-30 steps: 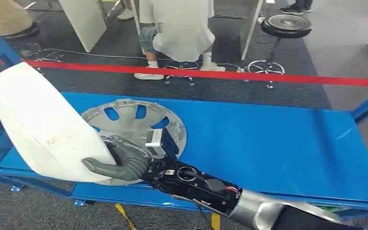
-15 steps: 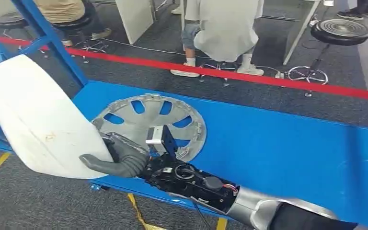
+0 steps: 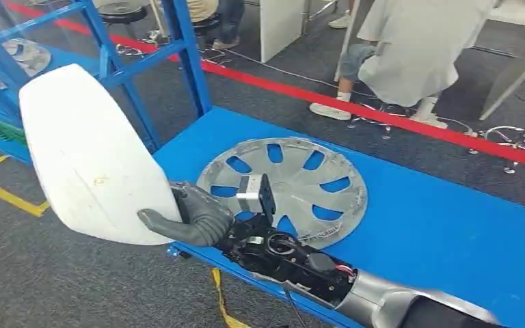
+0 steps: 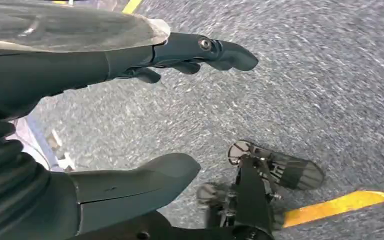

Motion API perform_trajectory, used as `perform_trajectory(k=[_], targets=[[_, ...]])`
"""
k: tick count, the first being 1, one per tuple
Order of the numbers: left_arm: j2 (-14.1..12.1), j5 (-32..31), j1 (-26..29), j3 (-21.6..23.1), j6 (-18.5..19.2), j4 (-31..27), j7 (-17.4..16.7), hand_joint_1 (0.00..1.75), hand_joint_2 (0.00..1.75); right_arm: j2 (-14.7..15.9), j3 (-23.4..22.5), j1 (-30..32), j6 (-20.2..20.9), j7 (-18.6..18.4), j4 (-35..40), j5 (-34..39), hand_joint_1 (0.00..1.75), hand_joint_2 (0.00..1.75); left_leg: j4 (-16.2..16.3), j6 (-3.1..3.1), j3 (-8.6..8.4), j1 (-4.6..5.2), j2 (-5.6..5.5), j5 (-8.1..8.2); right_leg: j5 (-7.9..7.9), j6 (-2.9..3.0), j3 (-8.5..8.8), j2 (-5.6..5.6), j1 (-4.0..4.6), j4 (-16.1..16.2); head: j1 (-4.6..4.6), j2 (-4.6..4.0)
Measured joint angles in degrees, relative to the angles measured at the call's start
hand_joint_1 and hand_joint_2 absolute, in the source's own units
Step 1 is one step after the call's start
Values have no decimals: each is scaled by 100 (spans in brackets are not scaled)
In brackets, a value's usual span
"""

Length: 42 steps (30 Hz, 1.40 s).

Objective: Take the parts from the cabinet and place them on the table.

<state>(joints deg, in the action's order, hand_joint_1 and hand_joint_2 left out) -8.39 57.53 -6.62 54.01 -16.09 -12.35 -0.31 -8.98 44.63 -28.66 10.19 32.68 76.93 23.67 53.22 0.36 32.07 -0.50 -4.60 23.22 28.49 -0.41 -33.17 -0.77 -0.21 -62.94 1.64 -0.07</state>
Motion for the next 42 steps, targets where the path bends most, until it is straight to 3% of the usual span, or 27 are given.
perform_trajectory(k=[1,2,4,6,7,9,11,12,13,15,16,17,21,22,23,24,26,27,28,33,34,35,37,38,39,40,42], targets=[[4,-2,-4,2,0,0,0,0,175,2,-15,-1,0,0,29,2,175,175,1,-8,0,-6,-74,5,-272,23,225,-266,-2,546,20,0],[13,-7,-18,11,0,0,0,0,175,11,-33,0,-2,2,33,2,175,175,17,-33,24,19,-137,2,-208,54,298,-504,-30,742,6,0],[13,-17,-29,24,0,0,2,0,175,20,-55,10,-31,2,75,7,175,175,20,-99,85,-37,-261,-25,-205,60,313,-404,8,806,7,0],[-11,-20,4,42,0,6,-22,0,175,22,-61,9,-83,2,125,7,175,175,-17,-208,106,-36,-420,-61,-241,152,399,-275,-7,856,20,0],[-17,-22,13,48,0,9,-37,0,175,22,-61,10,-99,7,153,7,175,175,81,-201,134,-49,-218,11,-291,180,438,-168,-36,923,4,0],[-15,-48,-48,72,0,11,-48,0,175,24,-81,35,-125,2,195,7,175,175,750,-239,491,-25,243,398,-301,226,433,-14,-30,953,-118,0],[-20,-72,-63,90,29,11,-85,0,175,53,-114,96,-149,-2,212,9,175,175,1693,-290,985,-50,361,755,-286,238,423,178,-17,952,-155,0],[-15,-87,-60,101,35,11,-92,0,175,66,-125,126,-166,-4,217,9,175,175,1904,-312,1108,-64,388,771,-278,233,419,265,-18,952,-170,0],[-7,-101,-50,114,42,11,-103,0,175,77,-144,152,-177,-9,219,13,175,175,1799,-335,1067,-85,418,642,-267,227,421,344,-23,951,-190,0],[-9,-120,-55,125,48,11,-105,0,175,103,-168,183,-193,-20,250,39,175,175,877,-357,592,-111,538,174,-237,183,438,482,-32,946,-208,0],[-5,-122,-75,127,48,11,-105,0,175,112,-195,194,-190,-22,278,46,175,175,292,-358,261,-114,737,-40,-213,147,460,548,-34,937,-218,0],[20,-131,-121,129,50,9,-105,0,175,114,-214,197,-192,-26,308,48,175,175,-15,-339,114,-72,984,-34,-172,95,460,605,18,921,-256,0],[33,-127,-137,173,85,9,-105,0,175,142,-265,197,-197,-59,365,72,175,175,21,-159,120,-26,693,-13,-83,-40,578,826,14,922,-149,0],[41,-112,-141,175,85,9,-105,0,175,146,-282,204,-197,-76,400,92,175,175,1,-120,90,-81,632,-31,-20,-95,530,697,-38,872,-149,0],[57,-109,-141,177,85,9,-107,0,175,149,-291,208,-195,-77,418,96,175,175,2,-90,79,-79,586,-22,151,-108,455,372,-45,626,-118,0],[57,-107,-151,182,85,9,-107,0,175,160,-300,219,-195,-79,435,103,175,175,2,-44,77,-74,532,-24,398,-114,241,203,-49,164,-81,0],[68,-105,-166,197,85,9,-107,0,175,201,-326,279,-190,-83,440,107,175,175,4,-23,76,-54,385,-14,791,-124,-257,109,-37,-855,-24,0],[74,-103,-160,212,85,9,-107,0,175,221,-337,322,-190,-87,440,107,175,175,5,-19,68,-38,288,-11,824,-116,-435,100,-37,-1154,0,0],[79,-98,-149,223,85,9,-109,0,175,234,-341,342,-192,-90,442,107,175,175,6,-15,53,-26,193,-8,689,-94,-445,93,-33,-1096,9,0],[81,-98,-146,225,85,9,-112,0,175,236,-341,343,-190,-92,442,107,175,175,7,-15,50,-26,172,-7,640,-88,-428,90,-32,-1044,11,0],[94,-90,-133,238,83,9,-142,0,175,245,-352,345,-192,-105,446,107,175,175,7,-18,22,-18,18,-3,167,-31,-159,27,-30,-344,39,0],[147,-68,-120,258,74,9,-129,0,175,308,-424,366,-221,-183,501,48,175,175,35,-107,90,-50,-296,-11,-213,61,301,-530,-34,802,53,0],[149,-70,-53,262,77,9,-127,0,175,337,-448,367,-260,-221,510,20,175,175,-7,-209,121,-73,-478,-60,-233,110,363,-403,-13,831,78,0],[140,-70,-45,265,76,11,-133,0,175,341,-468,371,-276,-236,534,4,175,175,13,-218,128,-67,-460,-36,-285,143,415,-298,-107,923,77,0],[177,-77,-42,265,85,9,-142,0,175,352,-483,379,-278,-254,540,-13,175,175,185,-228,207,-14,-55,91,-301,168,437,-214,-94,960,50,0],[197,-81,-64,267,87,9,-146,0,175,361,-496,383,-282,-251,560,-13,175,175,557,-246,407,-22,183,304,-304,184,436,-114,-85,968,-66,0],[212,-96,-98,267,94,9,-146,0,175,426,-538,435,-289,-264,571,-15,175,175,1559,-296,925,-48,379,712,-292,194,426,108,-54,966,-125,0]])
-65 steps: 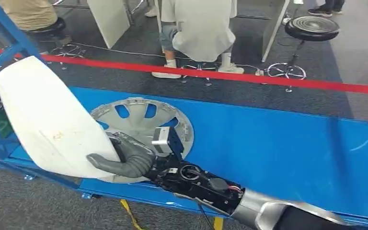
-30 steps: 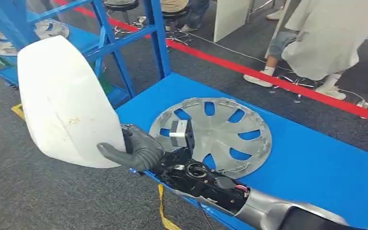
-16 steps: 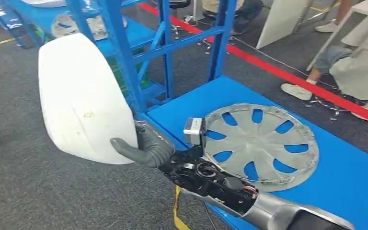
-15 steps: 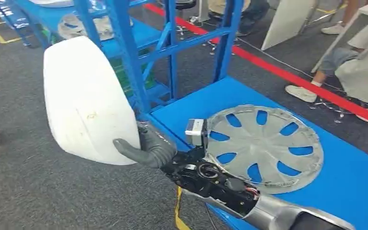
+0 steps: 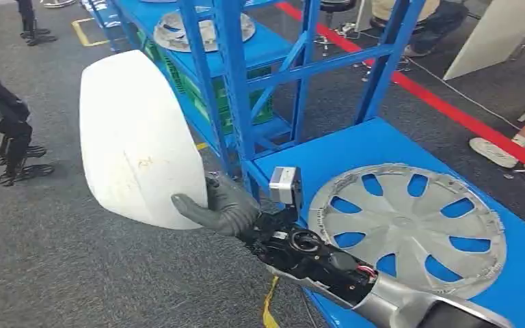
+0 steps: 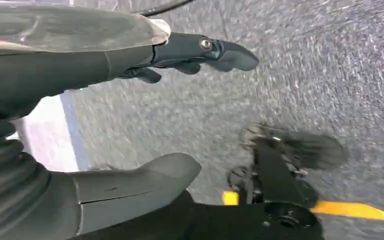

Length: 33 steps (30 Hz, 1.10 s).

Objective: Take the parts from the cabinet and place them on the table.

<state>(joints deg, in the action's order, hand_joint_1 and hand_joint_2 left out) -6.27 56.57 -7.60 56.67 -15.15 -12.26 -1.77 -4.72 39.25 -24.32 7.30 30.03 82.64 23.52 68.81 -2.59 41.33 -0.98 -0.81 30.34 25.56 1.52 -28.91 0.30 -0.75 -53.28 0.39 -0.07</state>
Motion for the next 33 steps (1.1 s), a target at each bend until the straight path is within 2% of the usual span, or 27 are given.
perform_trajectory(k=[1,2,3,4,5,6,7,9,10,11,12,13,15,16,17,18,20,21,22,25,26,27,28,29,31,32,33], targets=[[11,0,2,-2,2,0,-2,0,175,26,-13,26,-7,-2,2,0,175,175,322,-26,173,-13,30,65,11,3,-4,107,0,-1,-11,0],[20,0,9,0,7,0,-2,0,175,46,-26,44,-11,-4,11,0,175,175,322,-42,183,-24,48,-15,18,-6,-2,189,-1,-2,-22,0],[26,0,18,0,9,0,-2,0,175,57,-31,51,-11,-4,20,0,175,175,55,-56,49,-39,63,-198,29,-12,3,265,-7,-4,-41,0],[24,2,26,0,9,0,-2,0,175,70,-37,53,-20,-15,35,0,175,175,-453,-62,-225,-50,118,-453,45,-33,13,334,-13,-9,-59,0],[20,9,23,0,11,2,6,0,175,83,-48,58,-24,-15,59,0,175,175,-1054,-61,-557,-51,256,-691,67,-64,30,397,-19,-20,-70,0],[22,11,13,0,22,0,24,0,175,96,-68,58,-28,-15,85,0,175,175,-1515,-51,-817,-44,589,-770,95,-107,53,454,5,-35,-90,0],[31,13,-12,0,46,0,31,0,175,107,-94,59,-44,-15,118,0,175,175,-1555,10,-829,-4,604,-765,137,-149,46,504,47,-52,-131,0],[35,26,-4,0,50,0,39,0,175,127,-120,60,-70,-17,162,0,175,175,-1533,93,-813,16,438,-736,164,-205,100,605,54,-43,-24,0],[37,28,2,0,52,0,39,0,175,131,-133,58,-72,-20,173,2,175,175,-1532,129,-808,39,365,-724,177,-241,139,666,37,-26,-31,0],[39,28,7,0,52,0,39,0,175,135,-151,60,-79,-22,205,4,175,175,-1569,187,-851,-21,290,-755,224,-293,140,689,18,-39,-31,0],[46,26,18,0,52,0,37,0,175,153,-166,59,-79,-22,223,7,175,175,-1576,207,-867,-20,239,-749,356,-319,98,389,-8,-200,-2,0],[46,28,8,0,57,0,37,0,175,161,-183,60,-79,-17,249,9,175,175,-1575,257,-870,-23,198,-749,570,-320,-51,180,-19,-561,19,0],[44,26,-16,2,59,0,37,0,175,216,-201,87,-85,-26,258,28,175,175,-1573,279,-865,-9,39,-753,1017,-337,-543,23,-21,-1594,94,0],[48,28,-12,2,59,0,37,0,175,247,-227,130,-87,-28,258,46,175,175,-1571,284,-868,6,-57,-750,1107,-339,-752,1,-21,-1987,125,0],[48,31,-4,2,61,0,37,0,175,256,-238,156,-87,-28,258,50,175,175,-1568,284,-875,14,-144,-749,1038,-329,-817,-6,-19,-2046,144,0],[48,35,4,2,68,0,37,0,175,260,-238,162,-85,-28,260,61,175,175,-1566,284,-885,23,-237,-749,830,-308,-749,-20,-18,-1824,160,0],[52,66,8,2,68,0,46,0,175,262,-247,157,-59,-22,267,81,175,175,-1565,275,-921,27,-421,-743,199,-239,-326,-148,-18,-780,195,0],[59,83,9,2,68,0,55,0,175,262,-254,155,-42,-17,267,85,175,175,-1566,267,-918,18,-495,-740,6,-194,-162,-470,-18,-296,223,0],[68,87,2,2,68,2,63,0,175,262,-262,161,-22,-11,264,92,175,175,-1543,226,-872,48,-562,-747,50,-169,-128,-713,-47,-202,170,0],[66,96,61,2,68,2,68,0,175,262,-271,145,0,4,264,103,175,175,-1577,97,-782,-41,-787,-813,87,-156,-34,-524,6,-121,234,0],[35,98,72,2,59,9,68,0,175,258,-273,143,9,13,267,105,175,175,-1588,61,-776,-6,-824,-827,34,-118,0,-424,-70,-39,221,0],[66,103,92,2,61,9,70,0,175,258,-273,137,16,11,264,105,175,175,-1470,57,-733,11,-421,-736,7,-102,40,-325,-74,18,208,0],[70,105,81,2,59,9,72,0,175,258,-273,134,26,28,267,107,175,175,-1174,43,-570,25,-161,-537,1,-77,41,-238,-69,31,96,0],[72,101,62,2,61,9,83,0,175,258,-282,136,31,26,267,107,175,175,-716,16,-332,11,-41,-310,4,-72,37,-140,-56,29,55,0],[74,101,53,2,61,9,96,0,175,260,-282,155,31,24,264,107,175,175,249,-37,171,-20,26,34,22,-52,28,85,-38,27,2,0],[79,101,58,2,61,9,101,0,175,260,-282,158,31,24,264,107,175,175,370,-60,236,-31,36,10,29,-55,31,177,-38,27,-15,0],[79,101,69,2,61,9,101,0,175,260,-282,158,31,24,264,109,175,175,182,-74,144,-40,49,-140,38,-66,36,259,-41,26,-39,0]])
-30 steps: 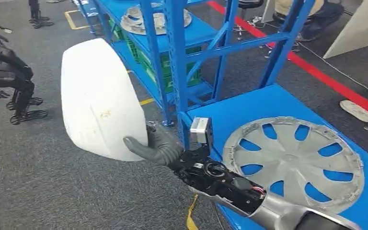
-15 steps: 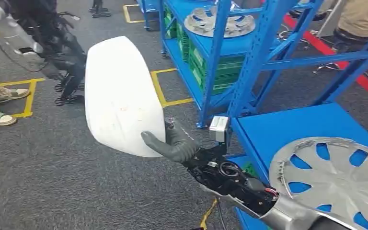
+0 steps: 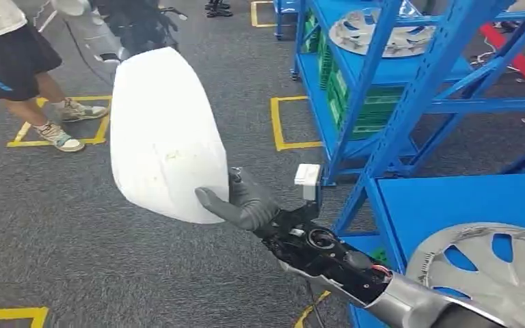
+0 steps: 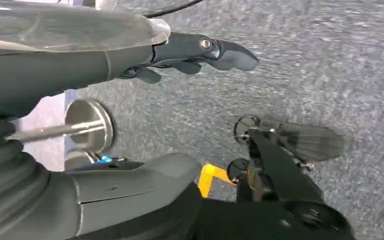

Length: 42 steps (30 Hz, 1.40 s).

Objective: Take the parts from the cabinet and place them on the table.

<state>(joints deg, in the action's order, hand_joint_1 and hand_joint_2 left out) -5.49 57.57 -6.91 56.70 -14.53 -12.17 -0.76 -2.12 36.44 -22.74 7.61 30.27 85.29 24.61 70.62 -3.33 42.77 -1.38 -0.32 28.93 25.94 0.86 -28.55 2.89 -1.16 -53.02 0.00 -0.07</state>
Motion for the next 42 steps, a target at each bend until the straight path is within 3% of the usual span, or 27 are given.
perform_trajectory(k=[2,3,4,6,8,9,10,11,13,15,17,18,19,23,24,25,26,29,30,32,33,34,36,38,39,40,42], targets=[[-15,0,8,0,0,0,0,0,175,-2,-2,-1,0,0,0,11,175,175,-977,-11,-541,-16,124,-457,31,-46,14,146,-12,-19,-31,0],[-24,-2,-1,0,0,0,0,0,175,-2,-2,-2,4,0,0,13,175,175,-1523,-8,-867,-15,378,-631,60,-87,26,205,-8,-41,-41,0],[-15,-2,-28,0,0,0,0,0,175,-2,-9,2,20,4,2,22,175,175,-1726,29,-969,26,566,-618,111,-132,6,250,60,-77,-90,0],[-24,4,-23,0,-2,0,2,0,175,-2,-33,-2,109,11,0,79,175,175,-1691,139,-926,45,376,-618,128,-187,65,359,68,-74,30,0],[-24,15,-7,0,-2,0,2,0,175,-2,-35,-2,157,17,0,94,175,175,-1698,225,-933,46,249,-621,160,-258,123,475,43,-56,11,0],[-24,26,8,0,-4,0,2,0,175,-2,-37,-3,175,17,0,103,175,175,-1720,262,-965,4,189,-630,252,-294,93,305,0,-135,37,0],[-24,26,6,0,-2,0,2,0,175,-2,-42,-3,195,26,0,109,175,175,-1720,308,-972,-1,142,-626,458,-293,-11,19,-3,-424,66,0],[-28,28,-4,0,-4,0,2,0,175,-2,-46,2,201,33,0,111,175,175,-1720,337,-970,-1,82,-629,697,-295,-215,-132,-3,-892,116,0],[-26,28,-11,0,-4,0,2,0,175,2,-57,34,197,31,-15,116,175,175,-1719,352,-965,20,-77,-627,1076,-305,-703,-254,12,-1909,214,0],[-24,28,1,0,-2,0,2,0,175,2,-66,67,197,31,-15,116,175,175,-1716,355,-977,47,-258,-627,910,-273,-793,-271,14,-1968,249,0],[-22,28,0,0,-2,0,2,0,175,2,-74,67,199,31,-15,116,175,175,-1713,353,-1004,61,-436,-627,350,-207,-441,-357,17,-1098,278,0],[-17,31,-2,0,-2,0,2,0,175,2,-83,65,199,31,-15,116,175,175,-1713,348,-1020,63,-518,-624,55,-161,-207,-559,23,-537,301,0],[2,31,-12,0,-2,0,4,0,175,2,-87,71,201,31,-15,116,175,175,-1706,326,-997,84,-575,-628,78,-110,-110,-867,12,-294,274,0],[7,31,32,0,0,0,7,0,175,0,-92,56,205,24,-15,101,175,175,-1736,151,-880,42,-873,-720,79,-68,5,-642,46,-117,282,0],[-7,35,45,0,0,9,7,0,175,-7,-92,52,205,24,-15,96,175,175,-1664,155,-863,29,-683,-661,30,-46,42,-532,-20,-38,269,0],[7,37,36,0,0,9,7,0,175,-9,-90,54,208,20,-15,92,175,175,-1471,119,-759,71,-327,-523,20,-20,51,-470,-15,-13,227,0],[11,39,13,0,0,9,7,0,175,-9,-92,50,214,24,-15,92,175,175,-1050,82,-536,56,-141,-284,21,9,45,-368,-7,-13,125,0],[15,39,-11,0,0,9,7,0,175,-7,-90,70,216,20,-24,92,175,175,157,-7,90,13,-19,141,36,15,31,-79,14,-16,66,0],[15,48,-3,0,0,9,7,0,175,-7,-90,71,225,17,-24,92,175,175,97,-26,66,0,-4,35,46,10,35,11,10,-17,28,0],[2,63,11,0,0,11,7,0,175,-7,-90,69,247,17,-24,92,175,175,-714,-43,-377,-18,72,-393,78,-33,47,154,-6,-32,-9,0],[-4,63,8,0,0,11,11,0,175,-7,-90,66,260,17,-24,96,175,175,-1306,-45,-710,-19,255,-613,107,-68,65,221,-10,-51,-26,0],[4,68,-8,0,0,9,20,0,175,-7,-90,59,275,20,-24,112,175,175,-1678,-14,-879,-2,602,-624,142,-117,78,277,43,-73,-63,0],[7,81,-16,0,0,9,26,0,175,-9,-90,32,302,17,-26,116,175,175,-1635,140,-873,31,421,-642,188,-180,115,369,77,-78,17,0],[7,83,-6,0,-2,11,26,0,175,-9,-85,13,317,22,-28,118,175,175,-1625,216,-857,59,290,-628,216,-240,174,495,58,-63,26,0],[7,83,-1,0,-2,11,26,0,175,-11,-85,-5,317,22,-31,118,175,175,-1655,272,-889,2,217,-646,272,-285,153,453,22,-80,33,0],[9,92,4,0,-4,11,26,0,175,-11,-85,-17,321,26,-33,120,175,175,-1658,308,-893,4,159,-642,435,-296,98,125,5,-280,81,0],[4,98,-12,0,-9,11,26,0,175,-9,-85,-21,334,35,-39,120,175,175,-1656,361,-893,16,28,-649,911,-292,-321,-186,6,-1239,157,0]])
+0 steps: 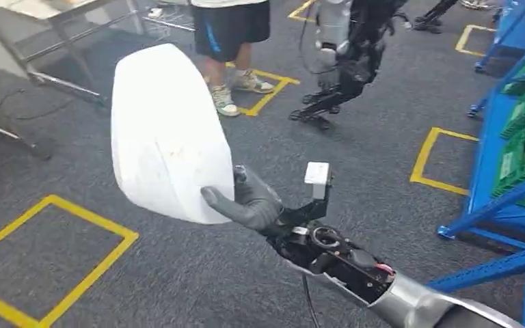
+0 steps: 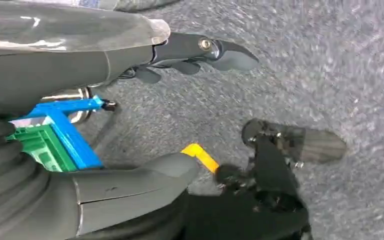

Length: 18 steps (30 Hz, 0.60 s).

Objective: Take the parts from the cabinet and place them on the table.

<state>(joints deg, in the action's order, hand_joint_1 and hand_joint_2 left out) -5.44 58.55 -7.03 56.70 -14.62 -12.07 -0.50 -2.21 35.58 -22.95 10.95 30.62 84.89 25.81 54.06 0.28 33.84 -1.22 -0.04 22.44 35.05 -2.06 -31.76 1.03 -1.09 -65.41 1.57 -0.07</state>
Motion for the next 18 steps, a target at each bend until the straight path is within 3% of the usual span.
perform_trajectory(k=[1,2,3,5,6,7,8,9,11,12,13,14,15,17,18], targets=[[0,0,-2,0,0,0,0,0,175,0,-2,6,-2,-2,-17,2,175,175,1,10,1,15,-82,3,178,-2,-249,-57,7,-506,68,0],[0,0,4,0,0,0,0,0,175,0,-2,13,-2,-2,-33,2,175,175,3,13,-2,31,-171,5,247,5,-441,-78,7,-851,116,0],[0,0,12,0,0,0,0,0,175,0,0,18,-2,-2,-39,2,175,175,5,14,-9,43,-269,5,142,25,-493,-83,11,-859,123,0],[2,0,13,0,0,0,0,0,175,0,0,12,0,-2,-39,2,175,175,8,12,-42,55,-469,7,-413,93,-210,-138,15,-91,142,0],[2,0,10,0,0,0,0,0,175,0,0,8,0,0,-39,2,175,175,8,6,-67,59,-555,11,-724,136,7,-260,19,451,166,0],[15,0,12,0,0,0,0,0,175,0,0,1,0,0,-44,2,175,175,1,-2,-56,35,-620,12,-873,180,130,-591,14,857,197,0],[11,0,-9,0,0,0,0,0,175,0,-2,2,0,4,-50,7,175,175,30,-30,-27,78,-710,4,-856,197,171,-651,-2,954,144,0],[15,2,-9,0,-2,0,0,0,175,0,-2,-5,0,2,-57,9,175,175,29,-69,17,45,-783,-17,-786,193,226,-600,18,1042,162,0],[15,17,42,0,-9,0,0,0,175,-2,-2,-9,0,2,-57,15,175,175,-29,-149,37,9,-899,-64,-794,211,296,-495,48,1037,164,0],[11,24,59,0,-13,0,0,0,175,-9,0,-13,4,2,-57,15,175,175,-41,-202,45,52,-971,-89,-832,243,313,-413,5,1109,166,0],[4,35,72,0,-26,11,0,0,175,-22,2,-24,9,2,-61,20,175,175,104,-191,93,44,-715,24,-876,254,349,-300,-20,1171,127,0],[9,39,62,0,-28,11,0,0,175,-35,4,-28,11,13,-63,24,175,175,433,-224,262,61,-370,229,-887,271,343,-245,-19,1189,19,0],[9,42,43,0,-28,11,7,0,175,-35,2,-30,15,7,-70,26,175,175,914,-246,508,46,-190,477,-888,296,333,-144,0,1189,-31,0],[13,46,29,0,-28,11,9,0,175,-35,4,-6,15,4,-92,26,175,175,1713,-280,917,21,-67,767,-882,304,327,45,18,1187,-63,0],[15,48,32,0,-28,11,9,0,175,-35,9,-5,18,4,-103,26,175,175,1821,-289,974,17,-44,741,-877,303,327,137,18,1186,-87,0]])
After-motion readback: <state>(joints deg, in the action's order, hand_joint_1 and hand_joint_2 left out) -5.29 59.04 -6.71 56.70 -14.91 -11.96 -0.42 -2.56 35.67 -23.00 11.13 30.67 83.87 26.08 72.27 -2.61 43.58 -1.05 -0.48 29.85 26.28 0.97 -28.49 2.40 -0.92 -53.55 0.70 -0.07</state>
